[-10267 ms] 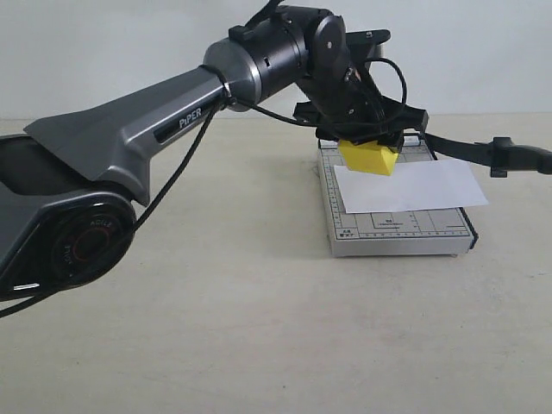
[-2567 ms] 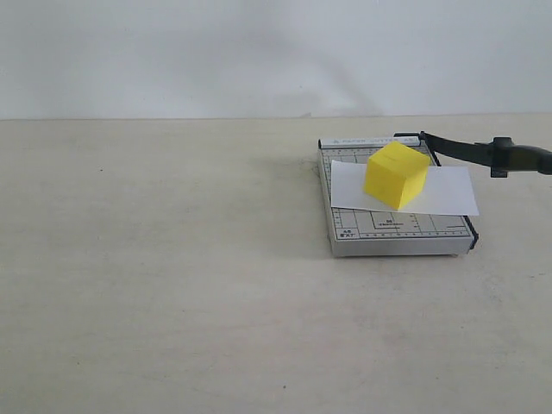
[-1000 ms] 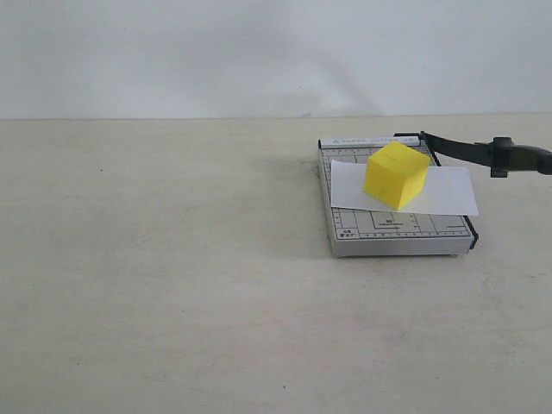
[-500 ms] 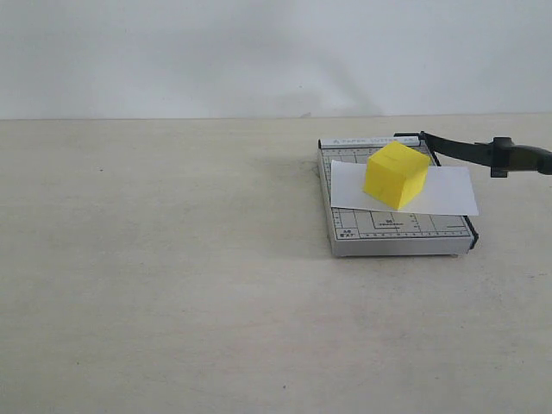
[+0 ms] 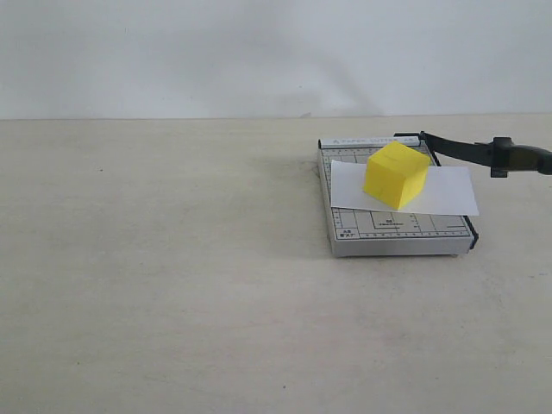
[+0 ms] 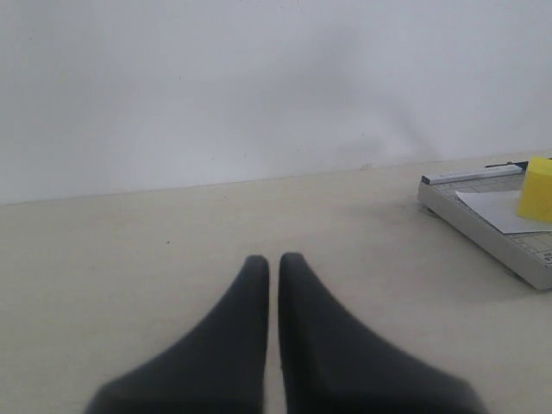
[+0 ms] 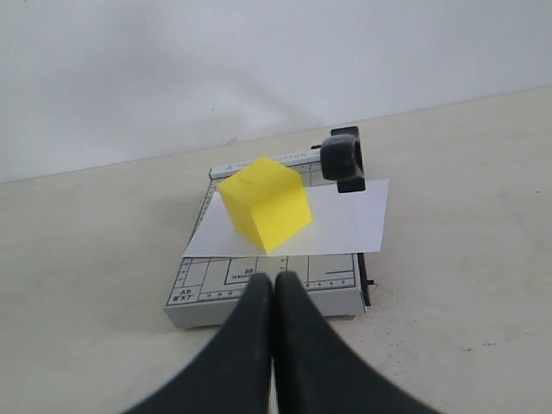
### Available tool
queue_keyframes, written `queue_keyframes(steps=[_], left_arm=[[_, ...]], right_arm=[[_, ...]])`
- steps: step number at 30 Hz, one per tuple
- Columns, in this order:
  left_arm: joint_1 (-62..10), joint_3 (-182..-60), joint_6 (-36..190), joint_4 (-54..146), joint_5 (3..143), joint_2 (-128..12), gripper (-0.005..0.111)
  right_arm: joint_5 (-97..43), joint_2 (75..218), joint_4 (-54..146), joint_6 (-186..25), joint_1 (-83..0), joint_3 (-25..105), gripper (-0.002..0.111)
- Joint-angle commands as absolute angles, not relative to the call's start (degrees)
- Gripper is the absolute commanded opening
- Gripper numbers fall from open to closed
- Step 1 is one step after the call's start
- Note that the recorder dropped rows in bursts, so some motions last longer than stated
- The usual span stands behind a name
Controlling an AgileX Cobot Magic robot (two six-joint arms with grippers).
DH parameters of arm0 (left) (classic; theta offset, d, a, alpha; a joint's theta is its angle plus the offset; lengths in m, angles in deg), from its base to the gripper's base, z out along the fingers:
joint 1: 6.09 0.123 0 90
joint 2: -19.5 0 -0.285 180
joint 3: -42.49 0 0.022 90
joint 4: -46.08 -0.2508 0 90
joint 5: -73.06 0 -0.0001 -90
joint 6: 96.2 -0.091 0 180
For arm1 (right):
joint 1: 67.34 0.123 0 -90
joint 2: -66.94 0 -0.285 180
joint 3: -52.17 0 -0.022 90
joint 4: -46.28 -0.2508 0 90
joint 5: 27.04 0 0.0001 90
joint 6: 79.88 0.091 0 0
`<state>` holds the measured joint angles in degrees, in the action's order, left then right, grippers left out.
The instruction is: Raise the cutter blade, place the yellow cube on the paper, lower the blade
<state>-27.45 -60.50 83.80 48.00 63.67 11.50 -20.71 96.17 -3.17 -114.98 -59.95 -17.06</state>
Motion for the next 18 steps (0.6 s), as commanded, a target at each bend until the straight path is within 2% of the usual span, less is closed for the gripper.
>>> queue_keyframes(steps=[1,9,15,18], left_arm=[[-27.3,-60.3,83.8,48.4,63.6,11.7,0.004],[-27.3,-60.3,83.8,48.4,63.6,11.7,0.004],[-27.3,-60.3,83.8,48.4,63.6,11.7,0.004],[-27.3,-60.3,83.8,48.4,63.6,11.7,0.004]], right_arm=[[-18.5,96.0,-2.8,-114.4,-59.8,-15.9,0.0],[-13.8,97.0,-0.1,-122.4,-59.8,-6.0,0.0],[-8.3,107.0,14.1,-115.9,-59.8,3.7,0.001],[-7.2,113.0,18.5,-109.9,-59.8,8.5,0.013]])
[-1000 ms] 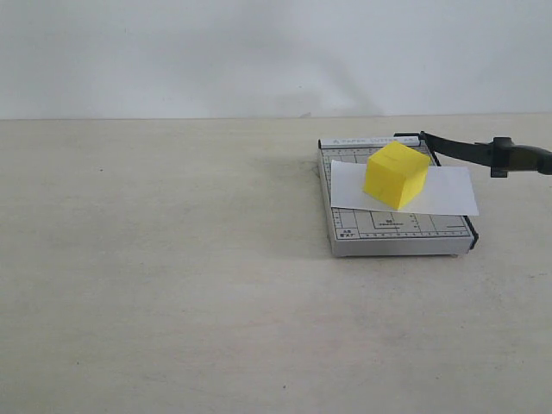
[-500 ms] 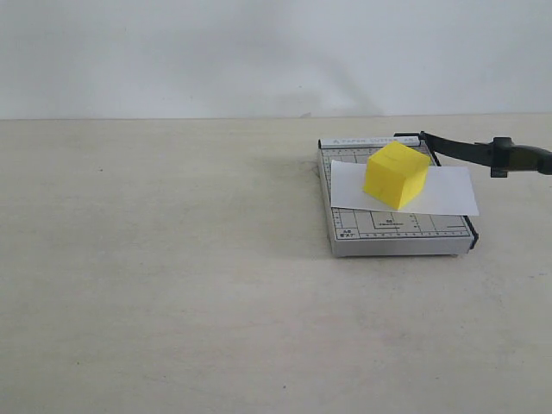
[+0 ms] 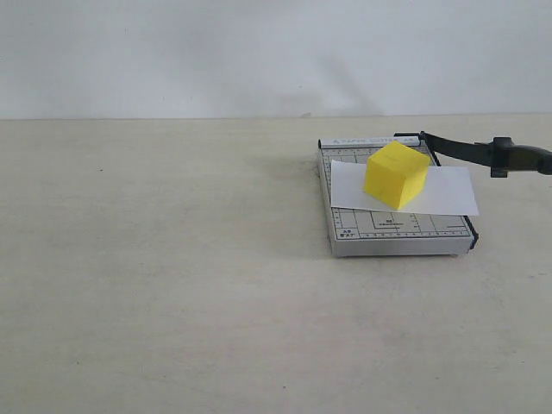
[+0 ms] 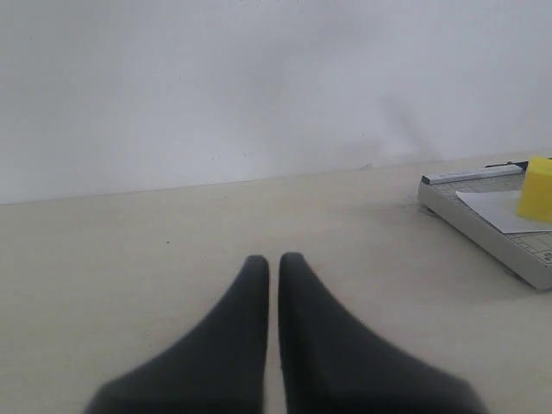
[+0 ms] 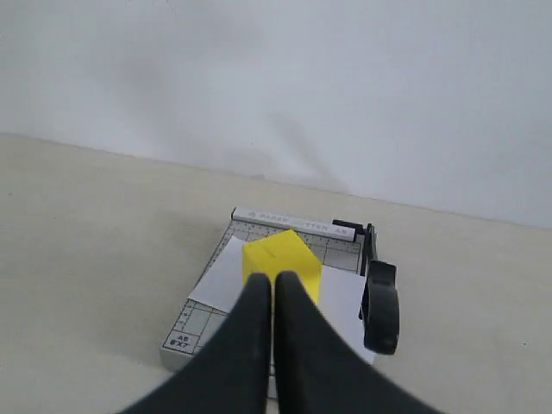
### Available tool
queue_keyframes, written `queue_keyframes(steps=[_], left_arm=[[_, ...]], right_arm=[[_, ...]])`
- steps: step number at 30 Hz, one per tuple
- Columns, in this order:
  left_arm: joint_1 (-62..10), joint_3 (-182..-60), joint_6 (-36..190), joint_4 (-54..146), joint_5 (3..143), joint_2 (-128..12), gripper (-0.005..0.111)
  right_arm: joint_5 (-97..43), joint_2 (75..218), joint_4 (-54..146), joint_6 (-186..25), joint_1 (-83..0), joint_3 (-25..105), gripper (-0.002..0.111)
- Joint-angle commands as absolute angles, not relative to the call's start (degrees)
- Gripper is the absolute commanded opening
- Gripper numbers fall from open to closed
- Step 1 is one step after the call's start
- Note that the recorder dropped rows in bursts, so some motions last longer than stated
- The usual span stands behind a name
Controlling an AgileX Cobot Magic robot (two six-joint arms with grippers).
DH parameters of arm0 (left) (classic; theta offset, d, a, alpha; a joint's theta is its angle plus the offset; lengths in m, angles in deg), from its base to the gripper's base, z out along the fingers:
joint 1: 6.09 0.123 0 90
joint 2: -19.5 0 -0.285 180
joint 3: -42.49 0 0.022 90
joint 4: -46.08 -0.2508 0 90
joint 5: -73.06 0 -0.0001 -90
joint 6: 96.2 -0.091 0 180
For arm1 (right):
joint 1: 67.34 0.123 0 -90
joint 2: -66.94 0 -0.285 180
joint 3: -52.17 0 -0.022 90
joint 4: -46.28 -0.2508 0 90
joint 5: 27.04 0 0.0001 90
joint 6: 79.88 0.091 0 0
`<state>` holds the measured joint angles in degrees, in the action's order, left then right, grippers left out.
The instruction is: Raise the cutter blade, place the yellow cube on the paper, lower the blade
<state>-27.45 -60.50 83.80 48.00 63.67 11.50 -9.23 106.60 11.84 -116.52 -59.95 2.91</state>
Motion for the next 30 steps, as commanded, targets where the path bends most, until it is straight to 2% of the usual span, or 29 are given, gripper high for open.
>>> queue_keyframes(steps=[1,3,5,6,7,11,17,30], left_arm=[[-27.3,-60.3,83.8,48.4,63.6,11.7,0.004],[-27.3,-60.3,83.8,48.4,63.6,11.7,0.004],[-27.3,-60.3,83.8,48.4,63.6,11.7,0.004],[-27.3,-60.3,83.8,48.4,63.6,11.7,0.004],[-27.3,-60.3,83.8,48.4,63.6,11.7,0.004],[-27.3,-60.3,83.8,48.4,63.6,11.7,0.004],[-27.3,-60.3,83.8,48.4,63.9,11.7,0.004],[-27.3,-60.3,83.8,48.4,63.9,11.7,0.004]], right_arm=[[-7.2,115.1,20.0,-108.4,-59.8,10.2,0.021],[-7.4,119.4,22.2,-106.0,-60.2,12.9,0.042],[-7.5,123.6,23.8,-101.8,-61.1,15.6,0.069],[-7.2,125.2,24.7,-99.2,-61.6,16.9,0.076],[-6.6,127.3,25.5,-96.6,-62.3,18.2,0.078],[0.3,135.1,26.9,-93.3,-65.1,23.5,0.069],[14.5,143.7,29.3,-90.2,-66.4,30.9,0.069],[22.2,147.4,36.7,-85.5,-66.4,35.6,0.069]])
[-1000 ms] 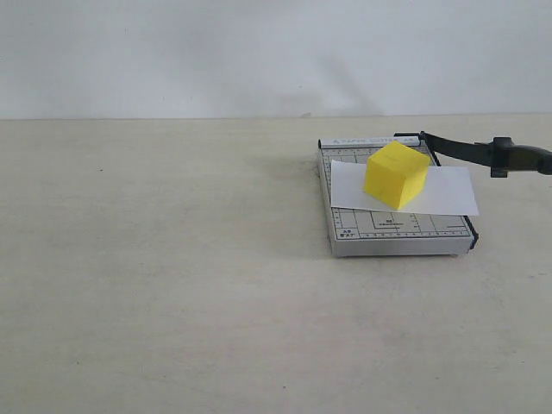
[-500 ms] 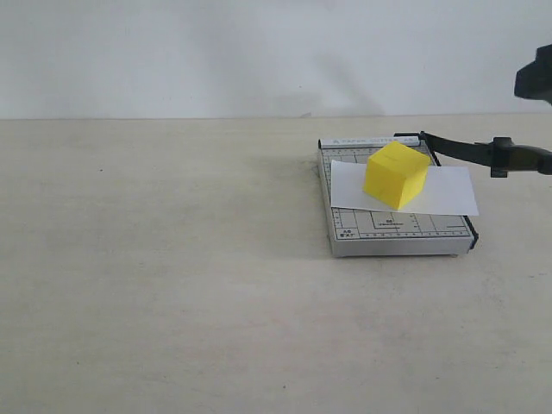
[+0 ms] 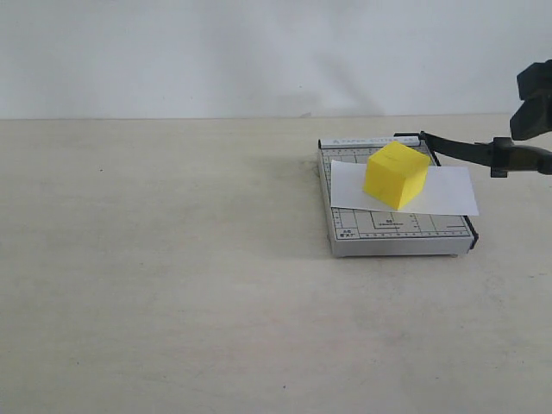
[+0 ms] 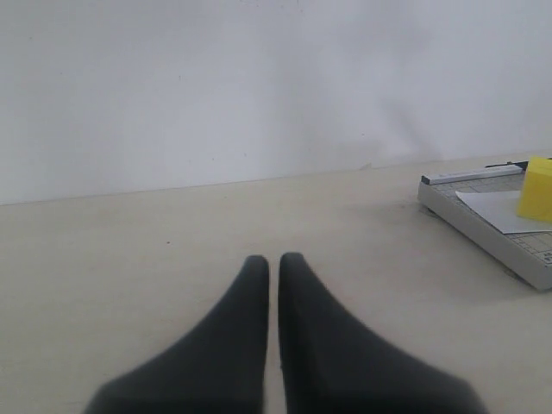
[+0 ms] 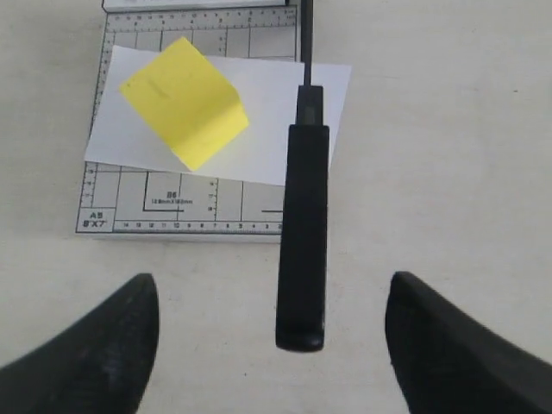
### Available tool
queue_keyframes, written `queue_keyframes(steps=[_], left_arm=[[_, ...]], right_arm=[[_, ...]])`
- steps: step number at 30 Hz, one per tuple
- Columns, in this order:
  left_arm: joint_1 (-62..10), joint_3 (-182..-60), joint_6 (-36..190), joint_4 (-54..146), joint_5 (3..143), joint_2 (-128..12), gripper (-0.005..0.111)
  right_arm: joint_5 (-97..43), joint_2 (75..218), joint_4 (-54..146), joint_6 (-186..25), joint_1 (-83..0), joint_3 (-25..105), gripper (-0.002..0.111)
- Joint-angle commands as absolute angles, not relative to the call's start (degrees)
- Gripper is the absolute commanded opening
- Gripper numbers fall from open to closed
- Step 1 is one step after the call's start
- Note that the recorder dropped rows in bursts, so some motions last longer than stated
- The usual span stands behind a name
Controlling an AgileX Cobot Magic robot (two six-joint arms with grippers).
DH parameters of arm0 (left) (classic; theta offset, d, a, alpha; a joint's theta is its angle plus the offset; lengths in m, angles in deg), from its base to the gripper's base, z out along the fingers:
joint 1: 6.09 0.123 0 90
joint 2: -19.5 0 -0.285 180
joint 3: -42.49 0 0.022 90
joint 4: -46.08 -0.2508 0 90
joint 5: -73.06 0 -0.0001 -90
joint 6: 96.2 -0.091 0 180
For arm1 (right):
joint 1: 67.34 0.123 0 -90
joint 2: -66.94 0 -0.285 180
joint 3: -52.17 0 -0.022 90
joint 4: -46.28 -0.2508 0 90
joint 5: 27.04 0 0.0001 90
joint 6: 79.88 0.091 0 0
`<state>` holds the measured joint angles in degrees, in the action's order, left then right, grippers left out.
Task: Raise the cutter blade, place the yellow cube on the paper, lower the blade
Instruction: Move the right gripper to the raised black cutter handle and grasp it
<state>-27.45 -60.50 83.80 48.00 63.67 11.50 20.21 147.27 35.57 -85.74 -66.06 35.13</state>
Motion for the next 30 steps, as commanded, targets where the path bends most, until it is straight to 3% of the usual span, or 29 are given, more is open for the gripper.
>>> queue_keyframes(steps=[1,20,30], left_arm=[[-27.3,-60.3,83.8,48.4,63.9,11.7,0.004],[-27.3,-60.3,83.8,48.4,64.0,11.7,0.004],[-27.3,-60.3,83.8,48.4,64.0,11.7,0.004]], right_arm=[[22.3,147.4,36.7,-85.6,-66.4,35.6,0.069],[22.7,153.6,36.4,-86.7,-66.2,35.6,0.068],[21.1,153.7,36.4,-87.5,-66.2,35.6,0.039]])
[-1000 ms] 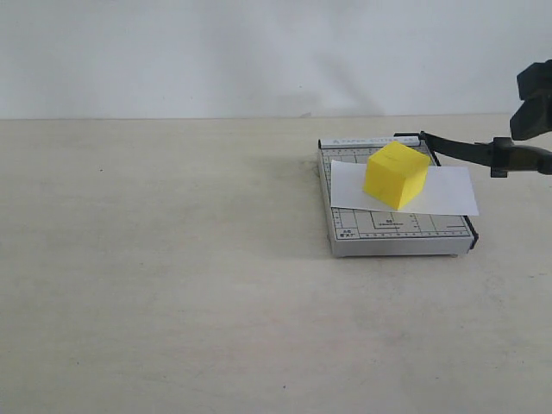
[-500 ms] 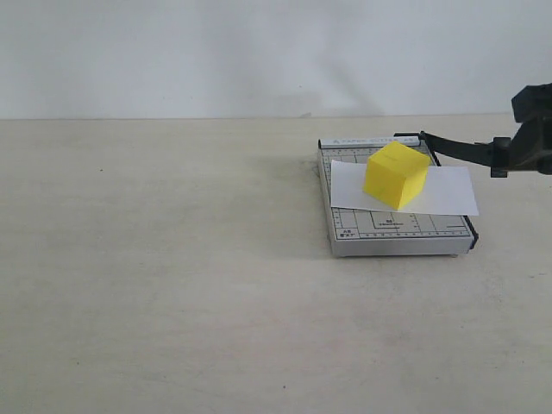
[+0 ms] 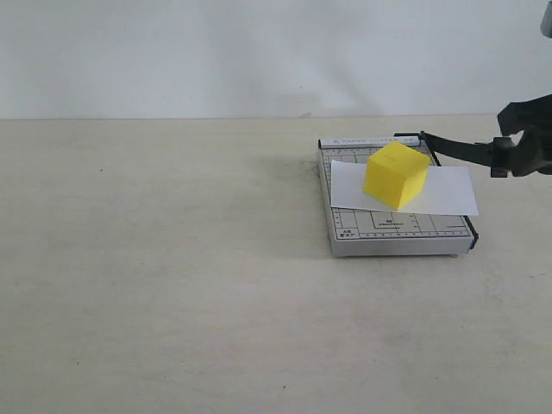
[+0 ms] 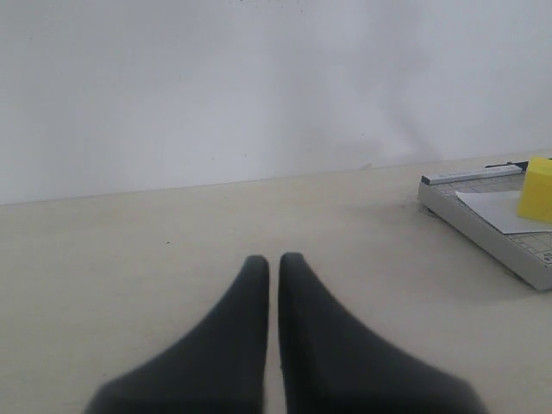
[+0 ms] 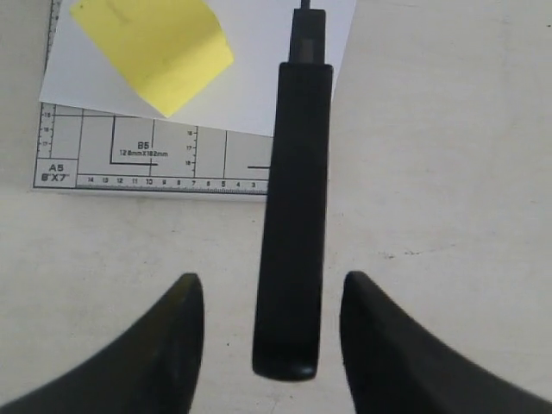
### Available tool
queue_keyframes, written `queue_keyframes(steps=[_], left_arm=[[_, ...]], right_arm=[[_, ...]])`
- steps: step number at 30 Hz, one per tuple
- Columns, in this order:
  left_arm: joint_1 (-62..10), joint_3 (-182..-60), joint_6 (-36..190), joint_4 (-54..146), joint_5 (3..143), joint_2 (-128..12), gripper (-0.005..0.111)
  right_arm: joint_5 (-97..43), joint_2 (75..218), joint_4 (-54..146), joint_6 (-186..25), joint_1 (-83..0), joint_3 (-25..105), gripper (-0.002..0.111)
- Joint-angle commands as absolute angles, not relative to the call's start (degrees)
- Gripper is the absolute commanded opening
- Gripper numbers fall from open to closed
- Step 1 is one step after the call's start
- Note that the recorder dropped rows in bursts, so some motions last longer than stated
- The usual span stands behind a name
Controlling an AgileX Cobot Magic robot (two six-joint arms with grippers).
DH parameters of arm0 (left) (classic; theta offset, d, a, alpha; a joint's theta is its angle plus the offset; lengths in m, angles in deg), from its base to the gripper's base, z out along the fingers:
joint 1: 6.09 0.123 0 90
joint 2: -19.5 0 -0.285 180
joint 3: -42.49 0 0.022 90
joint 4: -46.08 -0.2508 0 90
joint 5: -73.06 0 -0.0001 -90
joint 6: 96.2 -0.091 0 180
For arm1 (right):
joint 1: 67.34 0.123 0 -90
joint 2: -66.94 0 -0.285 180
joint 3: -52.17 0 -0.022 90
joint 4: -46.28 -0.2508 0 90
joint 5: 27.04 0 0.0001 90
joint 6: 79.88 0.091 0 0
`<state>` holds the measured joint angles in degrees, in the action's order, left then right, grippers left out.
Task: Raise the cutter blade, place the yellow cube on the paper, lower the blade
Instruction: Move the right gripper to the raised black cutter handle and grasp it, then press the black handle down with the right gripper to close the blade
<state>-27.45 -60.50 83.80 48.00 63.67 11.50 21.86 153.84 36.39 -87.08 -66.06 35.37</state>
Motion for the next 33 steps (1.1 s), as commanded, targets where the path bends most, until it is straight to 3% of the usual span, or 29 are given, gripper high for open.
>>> queue_keyframes(steps=[1,6,18,33], left_arm=[[-27.3,-60.3,83.8,48.4,64.0,11.7,0.004],[-27.3,-60.3,83.8,48.4,64.0,11.7,0.004],[-27.3,-60.3,83.8,48.4,64.0,11.7,0.004],[-27.3,-60.3,83.8,48.4,64.0,11.7,0.004]], right_arm=[[21.2,153.7,36.4,-87.5,-66.2,35.6,0.033],[21.4,153.7,36.4,-87.8,-66.2,35.6,0.0],[22.4,153.7,36.4,-89.8,-66.2,34.9,0.0],[11.3,153.7,36.0,-89.9,-66.2,16.0,0.0]])
